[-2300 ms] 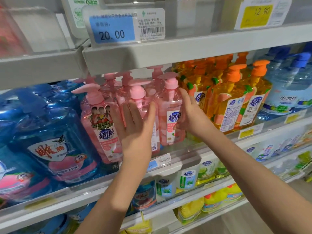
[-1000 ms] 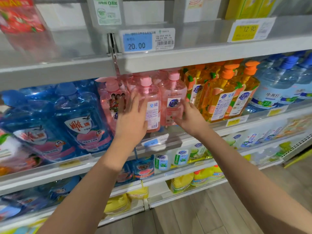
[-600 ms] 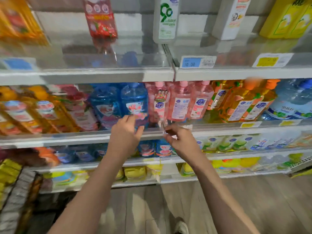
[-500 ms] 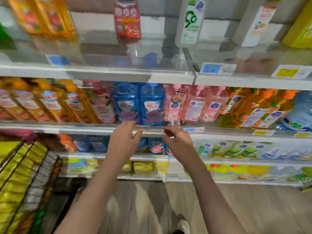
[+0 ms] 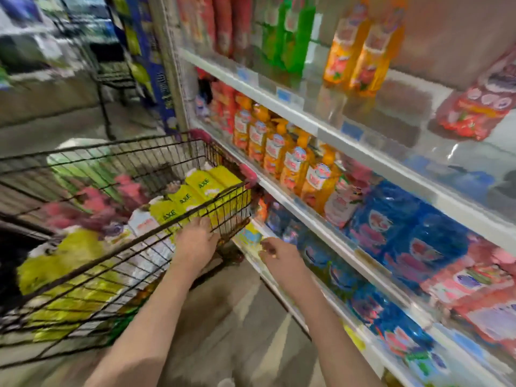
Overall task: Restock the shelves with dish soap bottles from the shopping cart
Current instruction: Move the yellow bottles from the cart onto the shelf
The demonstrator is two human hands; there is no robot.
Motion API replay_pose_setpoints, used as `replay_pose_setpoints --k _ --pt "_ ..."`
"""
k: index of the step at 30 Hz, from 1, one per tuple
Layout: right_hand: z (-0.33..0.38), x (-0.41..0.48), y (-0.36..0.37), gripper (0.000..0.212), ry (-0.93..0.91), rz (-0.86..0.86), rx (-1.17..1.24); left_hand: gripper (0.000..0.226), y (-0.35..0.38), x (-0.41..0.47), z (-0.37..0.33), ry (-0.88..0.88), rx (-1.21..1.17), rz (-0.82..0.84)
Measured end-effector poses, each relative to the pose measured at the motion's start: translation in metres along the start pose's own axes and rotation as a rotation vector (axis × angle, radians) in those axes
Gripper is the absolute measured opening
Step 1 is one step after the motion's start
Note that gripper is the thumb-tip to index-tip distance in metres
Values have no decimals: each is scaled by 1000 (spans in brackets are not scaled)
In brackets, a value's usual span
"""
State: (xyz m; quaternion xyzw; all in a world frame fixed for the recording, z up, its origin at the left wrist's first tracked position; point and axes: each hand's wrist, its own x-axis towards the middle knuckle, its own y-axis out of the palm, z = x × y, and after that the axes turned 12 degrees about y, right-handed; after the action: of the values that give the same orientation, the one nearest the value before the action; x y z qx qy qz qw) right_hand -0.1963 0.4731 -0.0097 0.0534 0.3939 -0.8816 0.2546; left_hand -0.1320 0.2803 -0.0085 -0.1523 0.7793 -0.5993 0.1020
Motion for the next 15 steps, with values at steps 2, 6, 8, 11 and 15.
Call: replay_pose_setpoints --k 2,6,8,11,15 --pt "13 6 9 32 -58 74 -29 52 -3 -6 21 -85 12 -7" --pt "37 24 35 36 -188 221 -96 58 -4 -22 67 -262 14 -10" --pt "52 37 50 38 -227 250 -173 61 0 -33 93 -332 30 11" --pt "79 54 77 38 -305 274 -259 62 6 -44 132 -399 98 52" --pt "119 85 127 38 -361 259 -281 58 2 -36 168 -363 94 104"
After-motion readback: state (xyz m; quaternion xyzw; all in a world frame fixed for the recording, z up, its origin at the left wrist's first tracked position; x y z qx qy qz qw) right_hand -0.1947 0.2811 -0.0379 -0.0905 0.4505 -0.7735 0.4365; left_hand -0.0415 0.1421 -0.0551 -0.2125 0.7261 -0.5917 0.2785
